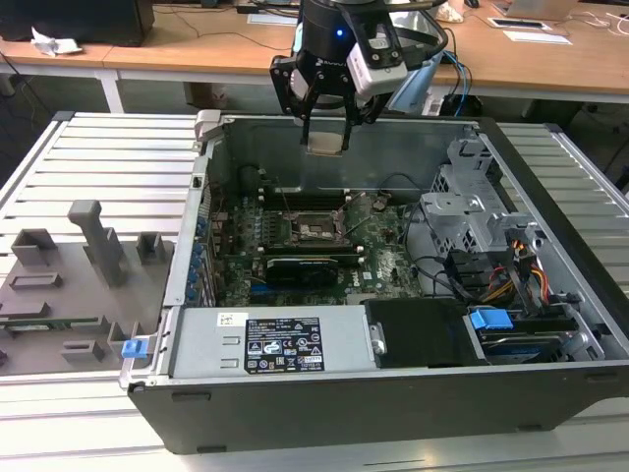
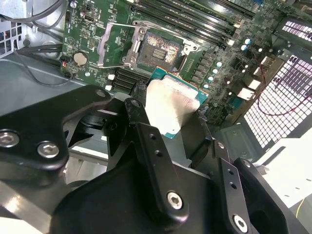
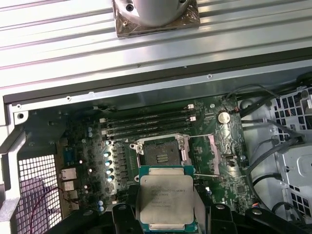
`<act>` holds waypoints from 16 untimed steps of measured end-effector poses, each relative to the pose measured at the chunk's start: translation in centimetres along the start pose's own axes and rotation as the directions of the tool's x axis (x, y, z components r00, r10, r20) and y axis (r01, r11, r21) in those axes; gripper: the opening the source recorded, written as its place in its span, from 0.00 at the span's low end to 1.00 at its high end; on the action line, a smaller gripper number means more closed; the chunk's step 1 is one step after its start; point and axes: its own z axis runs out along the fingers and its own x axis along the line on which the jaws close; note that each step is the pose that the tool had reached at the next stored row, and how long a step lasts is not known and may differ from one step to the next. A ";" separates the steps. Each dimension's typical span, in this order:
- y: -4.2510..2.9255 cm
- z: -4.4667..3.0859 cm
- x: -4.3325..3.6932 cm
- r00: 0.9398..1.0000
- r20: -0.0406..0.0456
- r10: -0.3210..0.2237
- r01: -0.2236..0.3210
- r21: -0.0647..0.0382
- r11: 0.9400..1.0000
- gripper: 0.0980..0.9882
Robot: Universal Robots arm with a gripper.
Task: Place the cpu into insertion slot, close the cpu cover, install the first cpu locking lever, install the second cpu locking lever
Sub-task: 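Place the cpu into insertion slot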
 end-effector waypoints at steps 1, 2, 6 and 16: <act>0.00 0.00 0.00 1.000 0.000 0.001 -0.001 0.000 1.000 0.48; 0.00 0.00 0.00 1.000 0.000 0.004 -0.004 0.000 1.000 0.48; 0.00 0.00 0.00 1.000 0.001 0.009 -0.009 0.000 1.000 0.48; 0.00 0.00 0.01 1.000 0.003 0.029 -0.029 -0.001 1.000 0.48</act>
